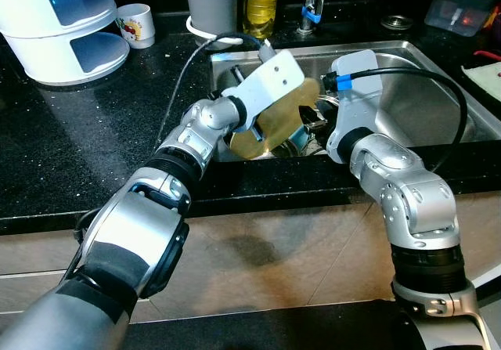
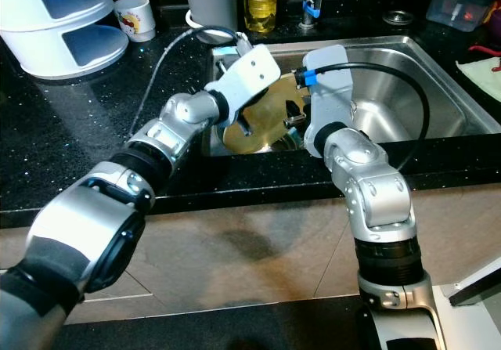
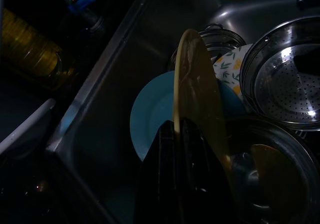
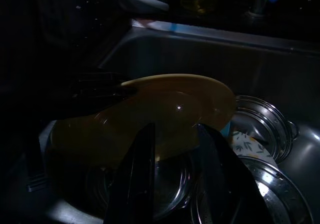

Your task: Kitchen organization

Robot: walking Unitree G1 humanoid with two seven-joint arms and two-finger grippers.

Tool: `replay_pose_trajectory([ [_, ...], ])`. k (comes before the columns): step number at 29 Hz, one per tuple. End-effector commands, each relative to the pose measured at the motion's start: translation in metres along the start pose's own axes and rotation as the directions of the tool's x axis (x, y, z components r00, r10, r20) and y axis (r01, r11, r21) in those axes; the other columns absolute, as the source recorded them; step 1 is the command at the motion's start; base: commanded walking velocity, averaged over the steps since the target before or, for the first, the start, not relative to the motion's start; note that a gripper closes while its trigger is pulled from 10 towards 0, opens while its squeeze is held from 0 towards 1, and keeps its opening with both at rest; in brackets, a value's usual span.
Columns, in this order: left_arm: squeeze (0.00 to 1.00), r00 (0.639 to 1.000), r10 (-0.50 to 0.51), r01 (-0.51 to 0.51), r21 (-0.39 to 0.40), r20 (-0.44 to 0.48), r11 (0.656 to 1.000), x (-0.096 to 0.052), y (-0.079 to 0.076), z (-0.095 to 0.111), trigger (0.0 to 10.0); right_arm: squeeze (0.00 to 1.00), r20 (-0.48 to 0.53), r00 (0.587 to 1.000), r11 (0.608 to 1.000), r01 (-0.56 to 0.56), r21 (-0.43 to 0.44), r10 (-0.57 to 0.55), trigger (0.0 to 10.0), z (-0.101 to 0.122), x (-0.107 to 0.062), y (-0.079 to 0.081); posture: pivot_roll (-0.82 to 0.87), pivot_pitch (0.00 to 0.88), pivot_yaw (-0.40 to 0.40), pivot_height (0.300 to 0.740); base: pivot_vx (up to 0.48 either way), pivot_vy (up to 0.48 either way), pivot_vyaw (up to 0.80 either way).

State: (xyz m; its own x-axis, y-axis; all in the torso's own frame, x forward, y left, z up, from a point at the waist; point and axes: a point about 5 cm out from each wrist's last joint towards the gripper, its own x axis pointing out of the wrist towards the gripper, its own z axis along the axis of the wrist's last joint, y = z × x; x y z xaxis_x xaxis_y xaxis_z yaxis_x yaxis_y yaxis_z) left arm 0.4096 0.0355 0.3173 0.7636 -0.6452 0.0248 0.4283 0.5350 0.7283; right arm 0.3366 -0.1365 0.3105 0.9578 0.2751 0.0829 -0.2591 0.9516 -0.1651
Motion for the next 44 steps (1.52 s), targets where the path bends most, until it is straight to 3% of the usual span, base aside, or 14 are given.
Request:
replay_pose_trajectory([
  [1, 0.0, 0.999, -0.021, 0.021, -0.013, -0.037, 1.0, -0.001, -0.005, -0.009, 10.0, 0.0, -0.017, 0.999, 1.0, -0.028, -0.007, 0.028, 10.0, -0.002, -0.002, 0.005, -0.02, 0.198, 0.074, 0.74, 0.0, 0.0, 0.0],
  [3, 0.0, 0.999, -0.02, 0.019, -0.03, -0.037, 0.999, -0.001, -0.004, -0.009, 10.0, 0.0, -0.023, 0.999, 1.0, -0.029, -0.007, 0.029, 10.0, -0.002, -0.002, 0.006, -0.02, 0.198, 0.074, 0.74, 0.0, 0.0, 0.0],
  [4, 1.0, 0.999, -0.02, 0.018, -0.042, -0.034, 0.999, -0.001, -0.004, -0.009, 10.0, 0.0, -0.025, 0.999, 1.0, -0.029, -0.006, 0.029, 10.0, -0.003, -0.002, 0.006, -0.02, 0.193, 0.074, 0.74, 0.0, 0.0, 0.0],
  [9, 1.0, 0.999, 0.009, -0.01, -0.047, -0.036, 0.999, -0.001, 0.0, -0.008, 10.0, 0.0, -0.031, 0.999, 1.0, -0.03, -0.005, 0.03, 10.0, -0.004, -0.002, 0.007, -0.02, 0.192, 0.074, 0.74, 0.0, 0.0, 0.0],
  [10, 0.0, 0.999, 0.028, -0.031, -0.09, -0.033, 0.995, -0.002, 0.005, -0.007, 10.0, 0.0, -0.028, 0.999, 1.0, -0.026, -0.005, 0.026, 10.0, -0.004, -0.002, 0.007, -0.02, 0.191, 0.074, 0.74, 0.0, 0.0, 0.0],
  [16, 0.0, 0.954, 0.295, -0.3, -0.209, -0.057, 0.931, -0.021, 0.057, -0.006, 10.0, 0.0, 0.031, 0.999, 0.999, 0.042, 0.0, -0.042, 10.0, 0.005, -0.003, -0.002, -0.02, 0.19, 0.074, 0.74, 0.0, 0.0, 0.0],
  [20, 0.0, 0.831, 0.553, -0.549, -0.236, -0.054, 0.802, -0.056, 0.115, -0.003, 10.0, 0.0, 0.088, 0.993, 0.997, 0.078, 0.015, -0.079, 10.0, 0.012, -0.002, -0.008, -0.01, 0.189, 0.058, 0.74, 0.0, 0.0, 0.0],
  [23, 0.0, 0.813, 0.581, -0.573, -0.243, -0.047, 0.783, -0.062, 0.123, -0.001, 10.0, 0.0, 0.095, 0.992, 0.997, 0.08, 0.019, -0.082, 10.0, 0.013, -0.002, -0.008, -0.01, 0.188, 0.055, 0.74, 0.0, 0.0, 0.0],
  [25, 0.0, 0.805, 0.592, -0.576, -0.281, -0.033, 0.768, -0.068, 0.13, 0.001, 10.0, 0.0, 0.1, 0.992, 0.996, 0.081, 0.022, -0.083, 10.0, 0.014, -0.001, -0.008, 0.0, 0.187, 0.049, 0.74, 0.0, 0.0, 0.0],
  [28, 0.0, 0.863, 0.505, -0.446, -0.448, 0.013, 0.775, -0.066, 0.129, 0.004, 10.0, 0.0, 0.105, 0.992, 0.997, 0.074, 0.029, -0.076, 10.0, 0.015, 0.002, -0.006, 0.0, 0.183, 0.041, 0.74, 0.0, 0.0, 0.0],
  [30, 0.0, 0.883, 0.468, -0.416, -0.446, 0.008, 0.792, -0.061, 0.122, 0.002, 10.0, 0.0, 0.106, 0.992, 0.997, 0.067, 0.028, -0.069, 10.0, 0.015, 0.003, -0.005, 0.0, 0.181, 0.038, 0.74, 0.0, 0.0, 0.0],
  [31, 0.0, 0.93, 0.368, -0.335, -0.396, 0.008, 0.855, -0.05, 0.103, -0.002, 10.0, 0.0, 0.106, 0.992, 0.998, 0.064, 0.027, -0.066, 10.0, 0.015, 0.003, -0.004, 0.0, 0.182, 0.041, 0.74, 0.0, 0.0, 0.0],
  [35, 0.0, 0.942, 0.336, -0.31, -0.386, 0.001, 0.869, -0.044, 0.093, -0.004, 10.0, 0.0, 0.11, 0.992, 0.998, 0.065, 0.027, -0.067, 10.0, 0.016, 0.003, -0.003, -0.02, 0.182, 0.05, 0.74, 0.0, 0.0, 0.0],
  [44, 0.0, 0.9, 0.39, -0.079, -0.808, 0.193, 0.583, -0.055, 0.112, 0.012, 10.0, 0.0, 0.338, 0.94, 0.933, -0.158, 0.324, 0.042, 10.0, 0.033, -0.014, 0.003, -0.02, 0.195, 0.053, 0.74, 0.0, 0.0, 0.0],
])
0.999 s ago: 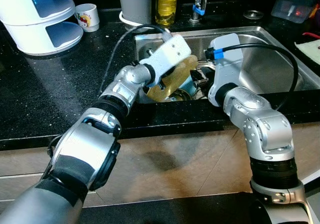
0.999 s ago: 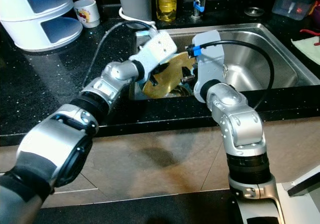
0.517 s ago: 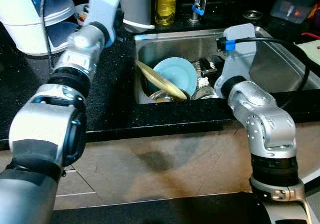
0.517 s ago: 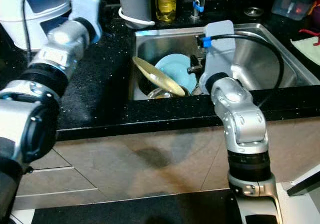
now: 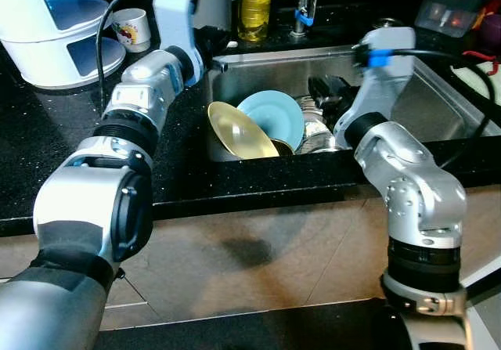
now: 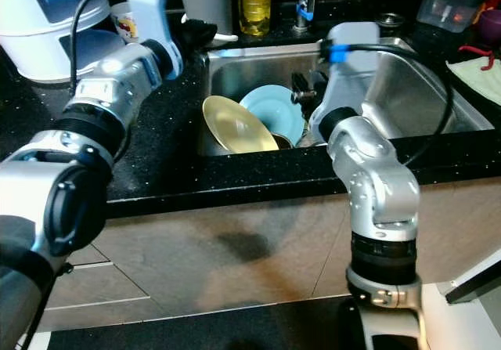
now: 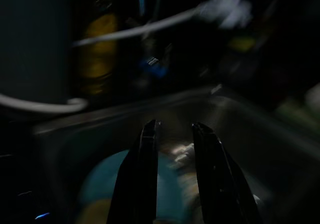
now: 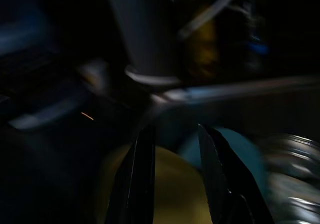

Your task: Kitchen organization

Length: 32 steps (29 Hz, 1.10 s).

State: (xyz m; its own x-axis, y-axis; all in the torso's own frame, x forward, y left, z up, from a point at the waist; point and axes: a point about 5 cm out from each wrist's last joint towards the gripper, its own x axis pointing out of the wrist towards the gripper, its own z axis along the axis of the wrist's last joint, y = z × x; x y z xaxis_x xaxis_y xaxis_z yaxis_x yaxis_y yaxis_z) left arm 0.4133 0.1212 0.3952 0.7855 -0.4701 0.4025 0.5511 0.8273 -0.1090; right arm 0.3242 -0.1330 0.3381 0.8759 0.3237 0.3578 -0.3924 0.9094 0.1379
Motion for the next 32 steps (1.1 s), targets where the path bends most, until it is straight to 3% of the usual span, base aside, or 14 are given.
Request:
replay_pose_trajectory([
  [1, 0.0, 0.997, -0.056, 0.059, -0.052, 0.048, 0.997, -0.002, 0.0, 0.014, 10.0, 0.0, 0.065, 0.997, 0.997, -0.05, 0.059, 0.046, 10.0, 0.005, -0.006, 0.004, -0.02, 0.199, 0.049, 0.74, 0.0, 0.0, 0.0],
  [6, 0.0, 0.969, -0.236, 0.237, 0.0, 0.078, 0.971, -0.02, -0.005, 0.013, 10.0, 0.0, 0.108, 0.987, 0.974, -0.14, 0.179, 0.122, 10.0, -0.003, -0.019, 0.009, -0.01, 0.211, 0.044, 0.74, 0.0, 0.0, 0.0],
  [8, 0.0, 0.919, -0.388, 0.388, 0.008, 0.076, 0.921, -0.039, -0.014, 0.009, 10.0, 0.0, 0.121, 0.976, 0.948, -0.208, 0.242, 0.183, 10.0, -0.009, -0.026, 0.013, -0.01, 0.211, 0.042, 0.74, 0.0, 0.0, 0.0],
  [9, 0.0, 0.919, -0.388, 0.388, 0.008, 0.076, 0.921, -0.039, -0.014, 0.009, 10.0, 0.0, 0.121, 0.976, 0.948, -0.208, 0.242, 0.183, 10.0, -0.009, -0.026, 0.013, -0.01, 0.211, 0.042, 0.74, 0.0, 0.0, 0.0],
  [11, 0.0, 0.858, -0.513, 0.513, 0.031, 0.004, 0.858, -0.064, -0.021, 0.002, 10.0, 0.0, 0.123, 0.949, 0.9, -0.316, 0.299, 0.292, 10.0, -0.016, -0.037, 0.02, -0.02, 0.22, 0.041, 0.74, 0.0, 0.0, 0.0],
  [12, 0.0, 0.858, -0.513, 0.513, 0.031, 0.004, 0.858, -0.064, -0.021, 0.002, 10.0, 0.0, 0.123, 0.949, 0.9, -0.316, 0.299, 0.292, 10.0, -0.016, -0.037, 0.02, -0.02, 0.22, 0.041, 0.74, 0.0, 0.0, 0.0],
  [15, 0.0, 0.742, -0.646, 0.656, -0.004, -0.179, 0.754, -0.107, -0.032, -0.011, 10.0, 0.0, 0.103, 0.871, 0.803, -0.484, 0.348, 0.481, 10.0, -0.03, -0.062, 0.026, -0.01, 0.226, 0.034, 0.74, 0.0, 0.0, 0.0],
  [16, 0.0, 0.742, -0.646, 0.656, -0.004, -0.179, 0.754, -0.107, -0.032, -0.011, 10.0, 0.0, 0.103, 0.871, 0.803, -0.484, 0.348, 0.481, 10.0, -0.03, -0.062, 0.026, -0.01, 0.226, 0.034, 0.74, 0.0, 0.0, 0.0],
  [20, 0.0, 0.598, -0.738, 0.737, -0.148, -0.312, 0.66, -0.146, -0.045, -0.024, 10.0, 0.0, 0.035, 0.816, 0.743, -0.543, 0.392, 0.577, 10.0, -0.046, -0.085, 0.024, -0.01, 0.226, 0.033, 0.74, 0.0, 0.0, 0.0],
  [24, 0.0, 0.448, -0.688, 0.723, -0.221, -0.571, 0.654, -0.188, -0.05, -0.065, 10.0, 0.0, -0.169, 0.754, 0.744, -0.537, 0.397, 0.635, 10.0, -0.076, -0.105, 0.025, -0.01, 0.226, 0.033, 0.74, 0.0, 0.0, 0.0],
  [27, 0.0, 0.43, -0.675, 0.719, -0.225, -0.6, 0.658, -0.193, -0.05, -0.07, 10.0, 0.0, -0.19, 0.738, 0.737, -0.544, 0.401, 0.648, 10.0, -0.078, -0.108, 0.026, -0.01, 0.226, 0.033, 0.74, 0.0, 0.0, 0.0],
  [30, 0.0, 0.408, -0.621, 0.691, -0.219, -0.67, 0.689, -0.203, -0.05, -0.083, 10.0, 0.0, -0.24, 0.693, 0.718, -0.561, 0.412, 0.679, 10.0, -0.086, -0.118, 0.029, -0.02, 0.234, 0.03, 0.74, 0.0, 0.0, 0.0],
  [31, 0.0, 0.381, -0.563, 0.657, -0.214, -0.733, 0.723, -0.214, -0.049, -0.098, 10.0, 0.0, -0.297, 0.64, 0.698, -0.574, 0.429, 0.709, 10.0, -0.093, -0.128, 0.031, -0.02, 0.235, 0.024, 0.74, 0.0, 0.0, 0.0],
  [32, 0.0, 0.365, -0.551, 0.646, -0.222, -0.751, 0.731, -0.218, -0.05, -0.103, 10.0, 0.0, -0.315, 0.616, 0.686, -0.58, 0.44, 0.722, 10.0, -0.096, -0.131, 0.032, -0.03, 0.236, 0.022, 0.74, 0.0, 0.0, 0.0],
])
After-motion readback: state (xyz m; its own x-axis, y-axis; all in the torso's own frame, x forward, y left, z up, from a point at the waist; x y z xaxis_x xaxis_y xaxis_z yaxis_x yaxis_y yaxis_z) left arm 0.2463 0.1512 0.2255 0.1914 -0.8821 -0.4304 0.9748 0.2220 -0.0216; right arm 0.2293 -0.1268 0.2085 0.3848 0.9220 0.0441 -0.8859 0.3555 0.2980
